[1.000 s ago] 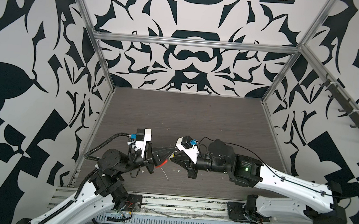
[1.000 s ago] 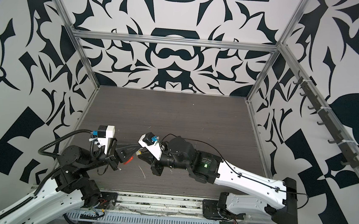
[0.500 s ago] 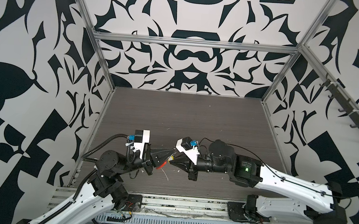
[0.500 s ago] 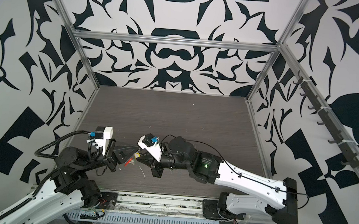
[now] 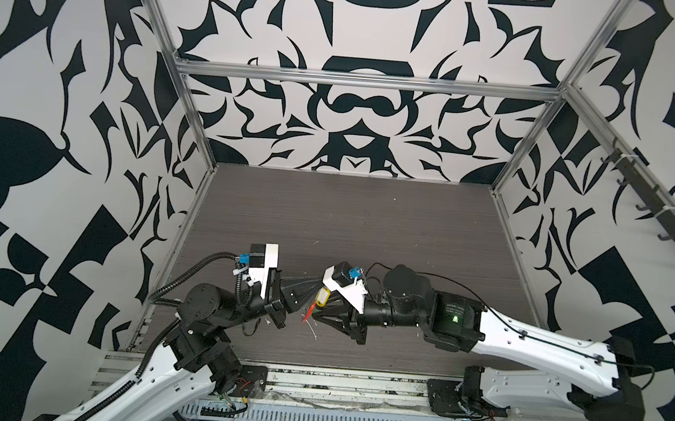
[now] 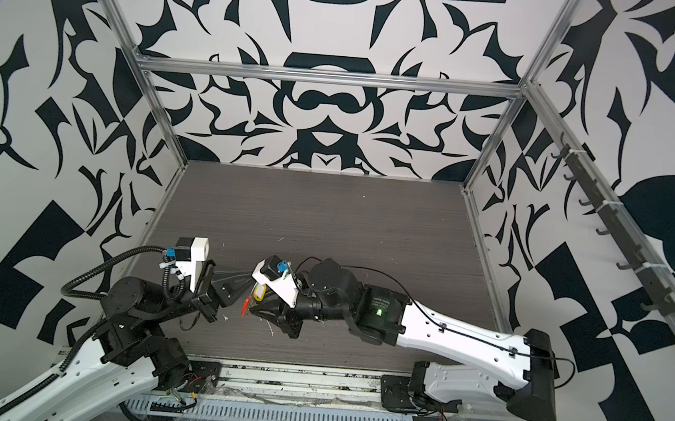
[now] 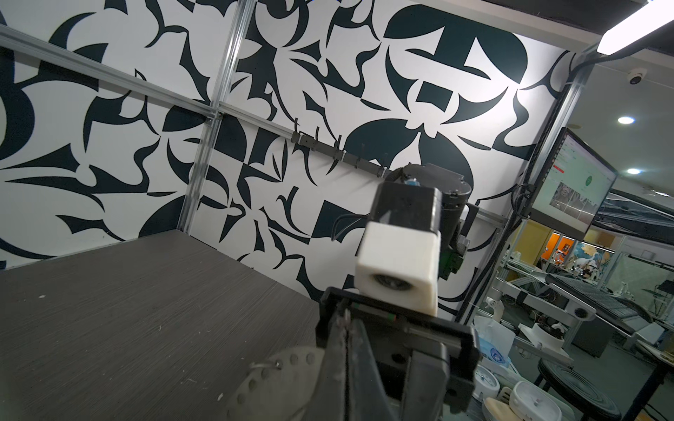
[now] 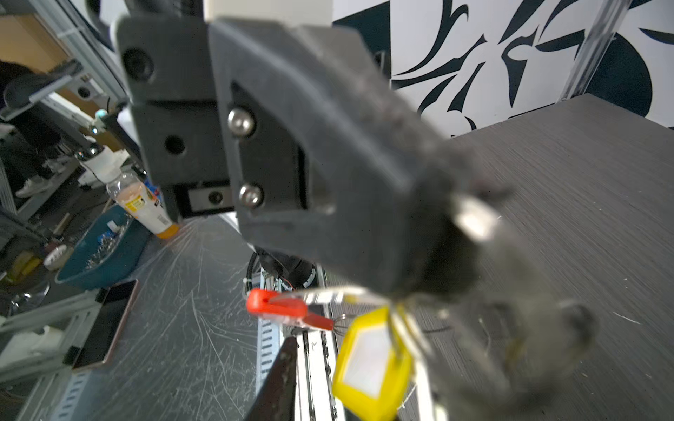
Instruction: Remove the keys from the keyring
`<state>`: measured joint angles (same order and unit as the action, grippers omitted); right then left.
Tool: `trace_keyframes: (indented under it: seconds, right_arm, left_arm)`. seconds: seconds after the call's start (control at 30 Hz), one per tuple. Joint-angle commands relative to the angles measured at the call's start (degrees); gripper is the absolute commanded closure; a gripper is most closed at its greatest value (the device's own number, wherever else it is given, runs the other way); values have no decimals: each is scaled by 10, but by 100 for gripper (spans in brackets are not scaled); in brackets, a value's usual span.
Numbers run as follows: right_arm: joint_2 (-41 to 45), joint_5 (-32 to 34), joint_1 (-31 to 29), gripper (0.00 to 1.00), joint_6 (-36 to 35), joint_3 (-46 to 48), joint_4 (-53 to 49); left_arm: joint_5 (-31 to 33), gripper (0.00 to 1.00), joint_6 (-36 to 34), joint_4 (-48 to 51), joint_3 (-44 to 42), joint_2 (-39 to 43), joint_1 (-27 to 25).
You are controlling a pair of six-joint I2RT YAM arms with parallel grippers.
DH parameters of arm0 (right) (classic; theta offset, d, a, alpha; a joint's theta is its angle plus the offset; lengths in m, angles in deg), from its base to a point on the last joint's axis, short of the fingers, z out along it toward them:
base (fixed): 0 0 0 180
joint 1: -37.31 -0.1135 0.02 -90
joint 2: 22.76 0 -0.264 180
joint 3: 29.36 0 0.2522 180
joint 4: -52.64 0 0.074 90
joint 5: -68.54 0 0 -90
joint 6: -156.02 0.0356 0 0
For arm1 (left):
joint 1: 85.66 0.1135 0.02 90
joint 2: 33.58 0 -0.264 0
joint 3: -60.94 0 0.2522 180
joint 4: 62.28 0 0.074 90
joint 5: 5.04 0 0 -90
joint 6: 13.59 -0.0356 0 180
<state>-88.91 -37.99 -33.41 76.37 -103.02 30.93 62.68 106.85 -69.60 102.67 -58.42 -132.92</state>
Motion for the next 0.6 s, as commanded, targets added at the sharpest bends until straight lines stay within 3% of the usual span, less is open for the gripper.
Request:
trace_keyframes:
  seconds: [0.0,0.23,0.37,0.57]
  right_arm:
    - [41,0,-2,67,2,-2,-5]
    - [108,20,-2,62,13,15,-5]
    - [137,70,-2,62,18,24,31]
    - [122,108,-2,62,8,10,68]
  left_arm:
    - [-4,100,-7,-5,22,3,-2]
    - [2,100,-12,5,19,15,-2]
    - [-2,100,-11,4,17,16,-2]
    - [-10,100,-7,-1,17,15,-2]
